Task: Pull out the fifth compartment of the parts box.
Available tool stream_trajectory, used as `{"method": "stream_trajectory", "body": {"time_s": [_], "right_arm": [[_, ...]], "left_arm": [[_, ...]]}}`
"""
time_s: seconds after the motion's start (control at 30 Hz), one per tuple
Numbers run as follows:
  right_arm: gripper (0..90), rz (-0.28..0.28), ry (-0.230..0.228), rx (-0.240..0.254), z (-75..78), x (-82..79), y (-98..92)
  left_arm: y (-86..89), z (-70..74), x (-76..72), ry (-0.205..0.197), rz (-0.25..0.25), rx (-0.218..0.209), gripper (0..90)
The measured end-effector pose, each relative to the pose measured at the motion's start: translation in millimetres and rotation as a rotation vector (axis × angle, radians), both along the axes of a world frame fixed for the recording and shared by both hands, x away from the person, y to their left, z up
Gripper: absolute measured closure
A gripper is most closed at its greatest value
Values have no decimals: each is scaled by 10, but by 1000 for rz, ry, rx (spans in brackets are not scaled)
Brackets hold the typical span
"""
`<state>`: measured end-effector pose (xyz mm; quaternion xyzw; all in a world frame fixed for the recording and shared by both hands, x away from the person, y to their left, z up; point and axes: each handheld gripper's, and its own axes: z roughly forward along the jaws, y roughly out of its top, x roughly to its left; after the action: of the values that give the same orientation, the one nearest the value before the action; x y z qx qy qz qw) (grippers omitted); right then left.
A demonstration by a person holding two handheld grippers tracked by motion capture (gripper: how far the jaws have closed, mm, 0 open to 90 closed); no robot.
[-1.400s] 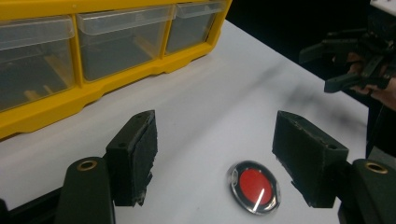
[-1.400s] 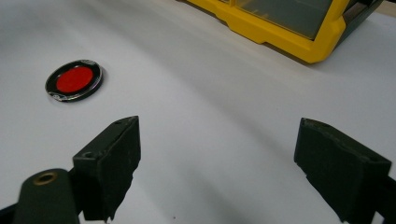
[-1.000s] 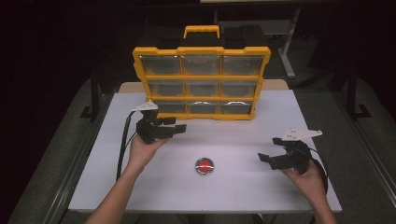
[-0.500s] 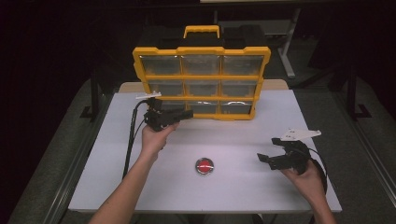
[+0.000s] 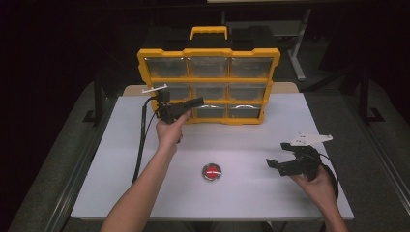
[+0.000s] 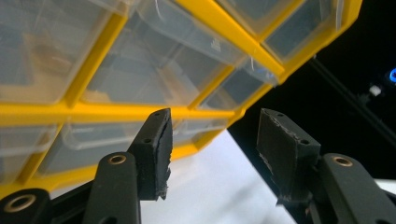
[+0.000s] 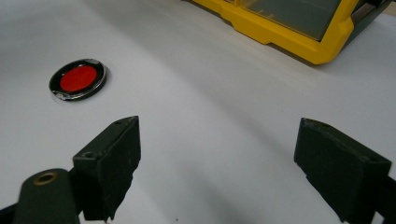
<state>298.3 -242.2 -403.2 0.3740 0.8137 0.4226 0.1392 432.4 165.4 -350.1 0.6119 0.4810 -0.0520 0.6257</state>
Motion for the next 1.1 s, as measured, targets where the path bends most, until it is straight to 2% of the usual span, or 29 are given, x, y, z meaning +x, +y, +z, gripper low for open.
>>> {"method": "stream_trajectory", "body": {"time_s": [0.1, 0.2, 0.5, 0.53, 0.57, 0.87, 1.1], "right_arm": [[138, 2, -3, 1, 2, 1, -1], [138, 5, -5, 2, 2, 2, 0], [138, 6, -9, 9, 14, 2, 5], [138, 6, -9, 9, 14, 2, 5], [138, 8, -12, 10, 13, 3, 0], [138, 6, -17, 17, 35, -12, -14], [138, 7, -22, 19, 41, -20, -15]], "left_arm": [[-47, 13, 46, 4, 24, -25, 505], [-95, 23, 89, 2, 43, -15, 526], [-212, 9, 200, 29, 97, -43, 609], [-212, 9, 200, 29, 97, -43, 618], [-229, 1, 222, 38, 103, -64, 618], [-306, 6, 264, 43, 114, -104, 693], [-307, 3, 271, 43, 127, -106, 734]]}}
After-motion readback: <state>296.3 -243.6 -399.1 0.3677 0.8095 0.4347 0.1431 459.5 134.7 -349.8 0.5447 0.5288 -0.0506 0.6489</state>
